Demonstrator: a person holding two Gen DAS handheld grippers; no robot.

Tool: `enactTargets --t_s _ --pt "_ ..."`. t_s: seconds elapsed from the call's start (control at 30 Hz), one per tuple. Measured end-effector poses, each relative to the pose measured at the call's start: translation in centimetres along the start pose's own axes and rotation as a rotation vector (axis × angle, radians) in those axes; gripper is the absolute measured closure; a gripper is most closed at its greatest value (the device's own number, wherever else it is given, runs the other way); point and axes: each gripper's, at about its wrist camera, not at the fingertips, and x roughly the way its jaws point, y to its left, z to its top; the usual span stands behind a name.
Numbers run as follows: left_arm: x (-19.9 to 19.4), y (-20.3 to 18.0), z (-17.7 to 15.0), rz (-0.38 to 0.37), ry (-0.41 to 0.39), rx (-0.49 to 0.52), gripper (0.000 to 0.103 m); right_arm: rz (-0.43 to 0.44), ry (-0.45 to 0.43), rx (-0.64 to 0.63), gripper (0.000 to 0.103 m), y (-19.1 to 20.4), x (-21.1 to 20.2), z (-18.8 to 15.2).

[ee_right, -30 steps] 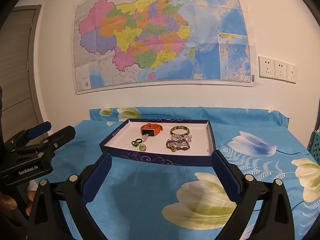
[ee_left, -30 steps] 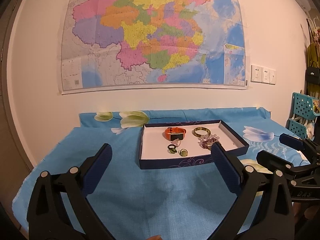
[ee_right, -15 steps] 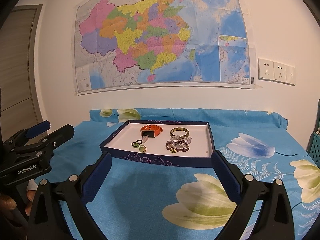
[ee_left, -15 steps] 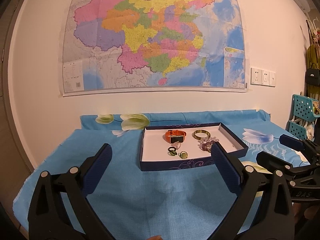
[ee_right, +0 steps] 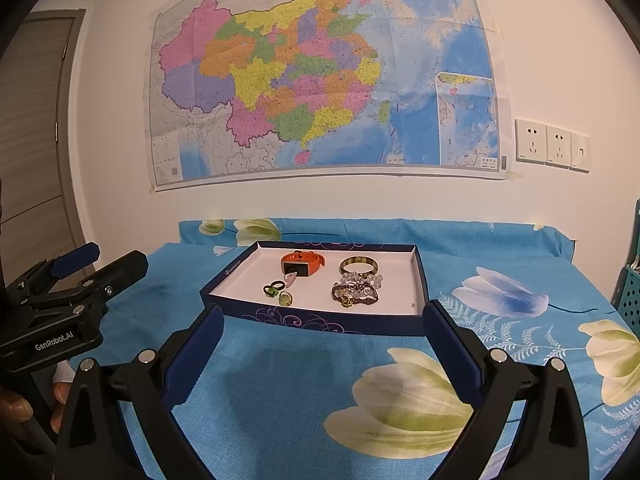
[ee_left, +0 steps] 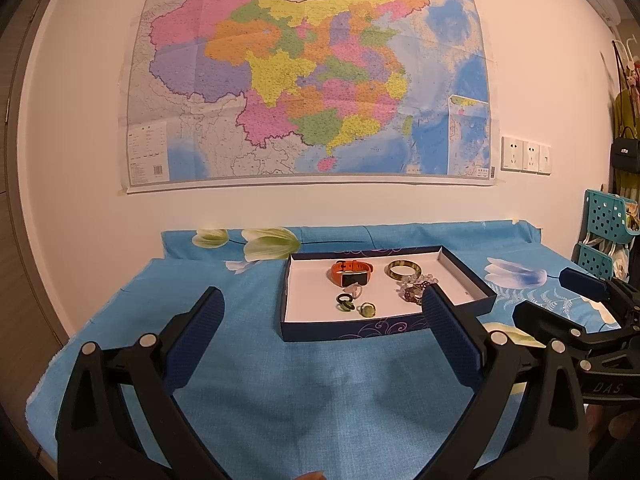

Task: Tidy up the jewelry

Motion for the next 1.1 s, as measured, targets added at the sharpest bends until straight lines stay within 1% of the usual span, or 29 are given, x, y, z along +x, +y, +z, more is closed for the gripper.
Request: enactTargets --t_s 1.1 --pt "-0.34 0.39 0.11 0.005 -0.005 -0.004 0.006 -0.004 -0.005 -0.001 0.007 0.26 -0.24 0.07"
